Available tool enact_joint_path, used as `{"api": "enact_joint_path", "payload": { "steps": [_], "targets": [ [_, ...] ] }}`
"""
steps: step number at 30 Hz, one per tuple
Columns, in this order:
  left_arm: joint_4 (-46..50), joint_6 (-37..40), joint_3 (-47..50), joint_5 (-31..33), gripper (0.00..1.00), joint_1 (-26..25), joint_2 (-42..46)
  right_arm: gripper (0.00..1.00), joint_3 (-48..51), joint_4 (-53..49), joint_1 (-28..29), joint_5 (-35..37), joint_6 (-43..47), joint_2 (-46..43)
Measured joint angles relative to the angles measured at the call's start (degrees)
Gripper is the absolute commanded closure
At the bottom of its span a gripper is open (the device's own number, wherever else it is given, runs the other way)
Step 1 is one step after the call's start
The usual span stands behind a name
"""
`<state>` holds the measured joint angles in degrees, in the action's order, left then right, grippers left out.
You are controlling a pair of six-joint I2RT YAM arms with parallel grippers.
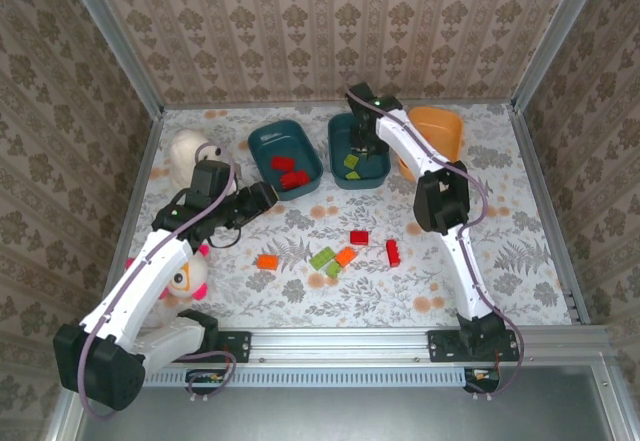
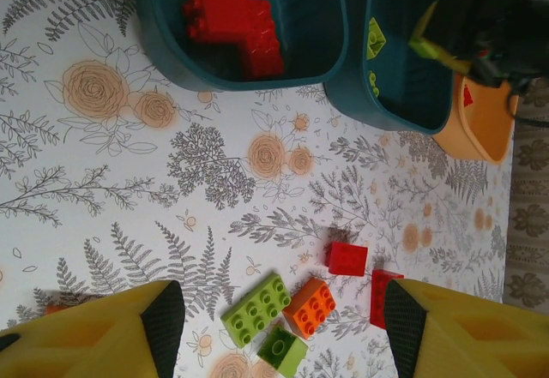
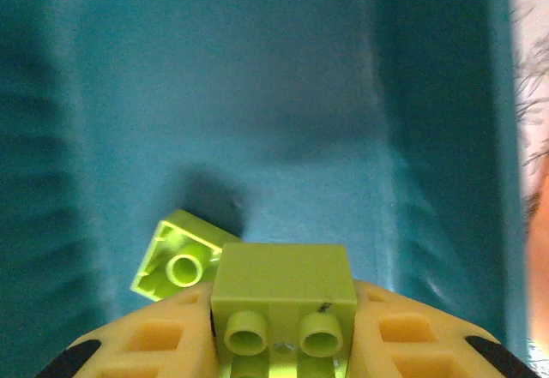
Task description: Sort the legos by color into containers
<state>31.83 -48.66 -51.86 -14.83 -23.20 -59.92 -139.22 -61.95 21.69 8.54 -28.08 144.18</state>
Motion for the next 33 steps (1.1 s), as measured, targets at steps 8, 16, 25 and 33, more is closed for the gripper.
{"api": "enact_joint_path", "payload": {
  "steps": [8, 16, 25, 33],
  "targets": [
    [-0.1, 0.0, -0.1, 0.0, 0.34, 0.0, 0.0, 0.63, -0.1, -2.8, 0.0, 0.2, -2.4, 1.8],
    [0.0, 0.1, -0.2, 0.0, 0.34, 0.0, 0.0, 0.45, -0.3, -3.0, 0.0, -0.3, -3.7, 1.8],
    [1.7, 1.8, -2.0, 0.0, 0.34, -0.7, -0.5, 0.45, 4.2, 0.6, 1.9, -1.0, -2.7, -8.4],
    [2.1, 8.5, -7.2, 0.3, 0.31, -10.6, -10.4, 0.44, 47.4, 22.9, 6.4, -3.0, -4.7, -49.0]
  ]
}}
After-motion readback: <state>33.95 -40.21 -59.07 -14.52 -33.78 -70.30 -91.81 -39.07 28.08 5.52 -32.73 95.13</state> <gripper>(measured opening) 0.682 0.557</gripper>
